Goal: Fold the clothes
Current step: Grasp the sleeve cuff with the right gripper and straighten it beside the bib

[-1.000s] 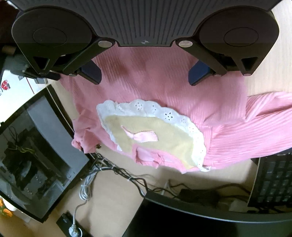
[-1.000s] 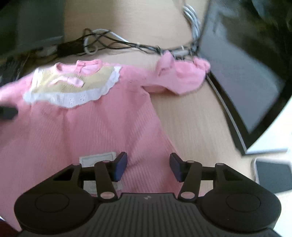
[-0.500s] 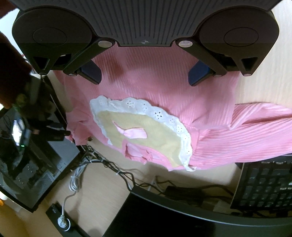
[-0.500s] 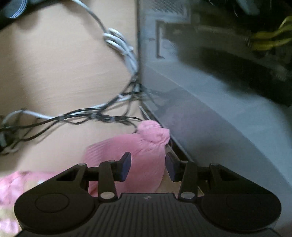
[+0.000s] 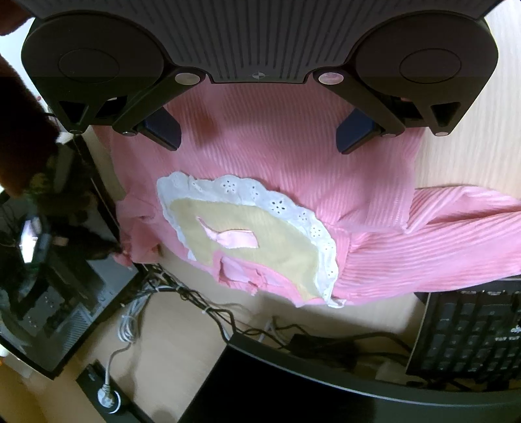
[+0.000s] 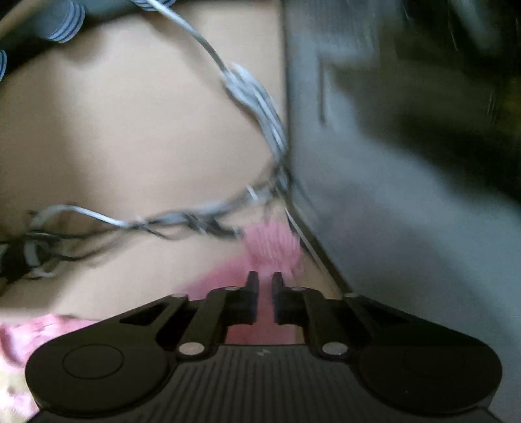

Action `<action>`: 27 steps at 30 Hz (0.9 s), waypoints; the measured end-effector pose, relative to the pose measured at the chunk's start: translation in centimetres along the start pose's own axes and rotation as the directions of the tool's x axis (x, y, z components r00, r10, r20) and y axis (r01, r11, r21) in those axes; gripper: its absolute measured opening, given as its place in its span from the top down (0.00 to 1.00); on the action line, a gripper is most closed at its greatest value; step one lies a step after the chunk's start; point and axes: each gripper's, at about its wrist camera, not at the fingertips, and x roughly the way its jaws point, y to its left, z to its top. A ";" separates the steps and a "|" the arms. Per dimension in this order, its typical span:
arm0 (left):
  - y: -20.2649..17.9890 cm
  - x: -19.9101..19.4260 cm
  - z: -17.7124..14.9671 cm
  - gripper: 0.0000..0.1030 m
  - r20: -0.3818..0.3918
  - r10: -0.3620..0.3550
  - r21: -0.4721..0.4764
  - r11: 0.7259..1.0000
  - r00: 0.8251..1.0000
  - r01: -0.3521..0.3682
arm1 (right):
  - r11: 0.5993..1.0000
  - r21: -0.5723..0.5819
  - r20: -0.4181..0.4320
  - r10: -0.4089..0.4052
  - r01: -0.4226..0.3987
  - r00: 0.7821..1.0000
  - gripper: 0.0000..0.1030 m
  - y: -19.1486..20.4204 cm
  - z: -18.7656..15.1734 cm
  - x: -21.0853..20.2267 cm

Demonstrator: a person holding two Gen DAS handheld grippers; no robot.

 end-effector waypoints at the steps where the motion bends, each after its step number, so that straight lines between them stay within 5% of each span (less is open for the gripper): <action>1: 0.2 0.0 0.0 0.00 -0.003 -0.014 0.001 1.000 1.000 0.014 | 1.000 -0.025 0.033 0.014 -0.013 0.999 0.98 0.1 0.4 -1.6; 6: 0.8 -0.1 0.2 0.00 -0.015 -0.061 -0.002 0.998 0.998 0.061 | 0.999 -0.028 0.138 0.038 -0.034 0.990 1.00 -0.6 1.6 -8.3; 9: 0.8 -0.2 0.2 0.00 -0.012 -0.059 -0.005 0.998 0.998 0.059 | 0.999 -0.009 0.073 0.054 -0.053 0.996 1.00 -1.1 0.7 -8.9; 15: 0.9 -0.3 0.0 0.00 -0.006 -0.057 -0.011 0.998 0.998 0.057 | 0.990 0.128 -0.113 0.069 -0.054 0.991 0.75 -2.2 -2.4 -4.0; 21: 0.3 -0.2 -0.1 0.00 0.003 -0.015 -0.010 1.000 1.000 0.015 | 0.992 0.121 -0.162 -0.024 0.044 0.986 0.57 -2.0 -3.2 1.7; 27: -0.4 0.0 0.0 0.00 -0.003 0.034 -0.017 0.999 0.999 -0.034 | 0.994 0.090 -0.181 -0.047 0.064 0.982 0.52 -0.7 -2.5 5.9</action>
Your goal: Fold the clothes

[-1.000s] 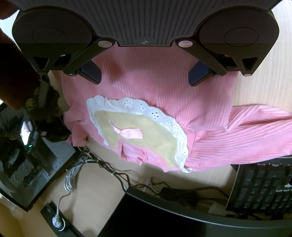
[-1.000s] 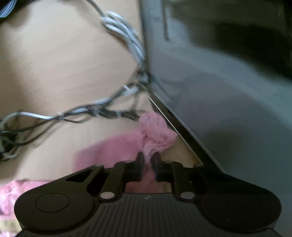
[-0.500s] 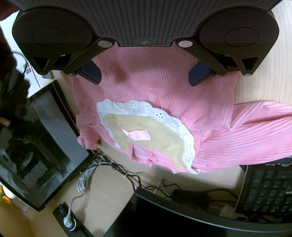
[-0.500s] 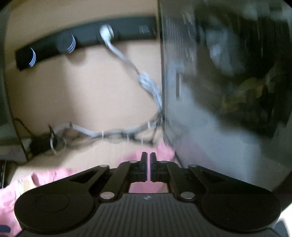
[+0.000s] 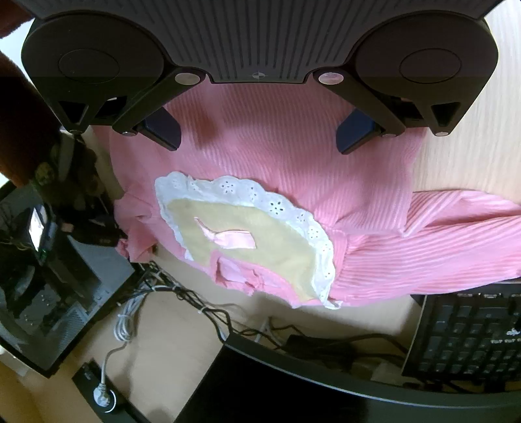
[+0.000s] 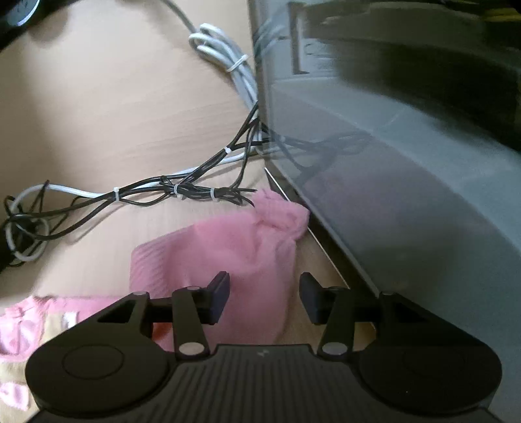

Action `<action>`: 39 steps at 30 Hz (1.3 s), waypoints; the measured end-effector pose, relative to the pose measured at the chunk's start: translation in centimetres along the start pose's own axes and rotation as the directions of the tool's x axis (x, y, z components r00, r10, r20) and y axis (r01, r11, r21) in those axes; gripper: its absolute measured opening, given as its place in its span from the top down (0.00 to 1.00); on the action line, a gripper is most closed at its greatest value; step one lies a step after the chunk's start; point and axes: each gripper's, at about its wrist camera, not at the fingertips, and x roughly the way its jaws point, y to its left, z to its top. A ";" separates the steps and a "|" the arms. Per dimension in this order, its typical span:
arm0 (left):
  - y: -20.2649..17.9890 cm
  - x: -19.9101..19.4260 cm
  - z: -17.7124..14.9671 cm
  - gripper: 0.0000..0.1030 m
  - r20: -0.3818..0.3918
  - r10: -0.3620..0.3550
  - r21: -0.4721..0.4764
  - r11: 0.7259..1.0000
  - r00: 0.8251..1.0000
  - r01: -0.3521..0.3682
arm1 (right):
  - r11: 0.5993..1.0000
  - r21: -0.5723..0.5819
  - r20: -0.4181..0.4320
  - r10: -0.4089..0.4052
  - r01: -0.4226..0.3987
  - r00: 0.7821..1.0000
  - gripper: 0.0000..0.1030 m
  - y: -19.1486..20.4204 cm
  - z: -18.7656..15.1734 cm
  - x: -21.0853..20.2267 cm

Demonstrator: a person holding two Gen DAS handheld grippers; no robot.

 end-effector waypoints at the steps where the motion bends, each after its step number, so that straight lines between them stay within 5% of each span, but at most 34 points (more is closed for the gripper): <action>1: -0.1 0.0 0.0 0.00 -0.002 0.004 0.001 1.000 1.000 -0.004 | 1.000 0.003 0.001 -0.002 0.002 1.000 0.52 0.2 0.2 0.5; 6: -0.3 0.2 0.3 0.00 -0.013 0.018 -0.004 1.000 1.000 -0.018 | 1.000 0.018 0.004 0.026 -0.026 1.000 0.52 0.8 0.8 2.8; 7: -0.3 0.2 0.3 0.00 -0.015 0.019 -0.003 1.000 1.000 -0.019 | 0.999 0.002 0.000 0.048 -0.048 0.999 0.59 1.0 0.9 2.8; 8: -0.3 0.2 0.3 0.00 -0.017 0.019 -0.001 1.000 1.000 -0.019 | 0.997 -0.010 -0.003 0.072 -0.072 0.997 0.81 1.1 1.0 2.5; 9: -0.3 0.2 0.4 0.00 -0.019 0.018 0.002 1.000 1.000 -0.018 | 0.996 -0.024 0.019 0.090 -0.090 0.996 0.92 1.2 1.2 1.5; 12: -0.1 0.2 0.4 0.00 -0.023 0.006 0.010 1.000 1.000 -0.005 | 0.990 -0.071 0.121 0.131 -0.123 0.984 0.92 1.1 1.7 -3.0; 17: 0.9 0.3 0.9 0.00 -0.019 -0.047 -0.014 0.999 0.999 0.046 | 0.987 -0.161 0.328 0.069 -0.016 0.942 0.93 0.0 2.0 -12.2; 22: 1.4 0.2 1.2 0.00 -0.020 -0.071 -0.028 0.997 0.997 0.071 | 0.972 -0.228 0.378 0.038 0.053 0.925 0.93 0.5 1.2 -16.4; 27: 1.3 -1.5 1.5 0.00 0.002 -0.001 -0.058 0.998 1.000 0.001 | 0.950 -0.309 0.330 0.153 -0.046 0.932 0.93 5.2 -0.3 -17.2; 30: 0.3 -3.2 1.5 0.00 0.037 0.086 0.004 0.996 0.996 -0.086 | 0.910 -0.400 0.284 0.235 -0.108 0.929 0.93 9.8 -1.8 -17.0; 34: -0.3 -5.0 1.7 0.00 0.059 0.191 0.055 0.980 0.980 -0.194 | 0.835 -0.499 0.163 0.352 -0.231 0.922 0.93 16.2 -4.3 -15.3; 39: 0.3 -7.2 1.8 0.00 0.097 0.211 0.038 0.976 0.973 -0.215 | 0.730 -0.572 -0.007 0.454 -0.376 0.891 0.92 21.9 -7.0 -13.2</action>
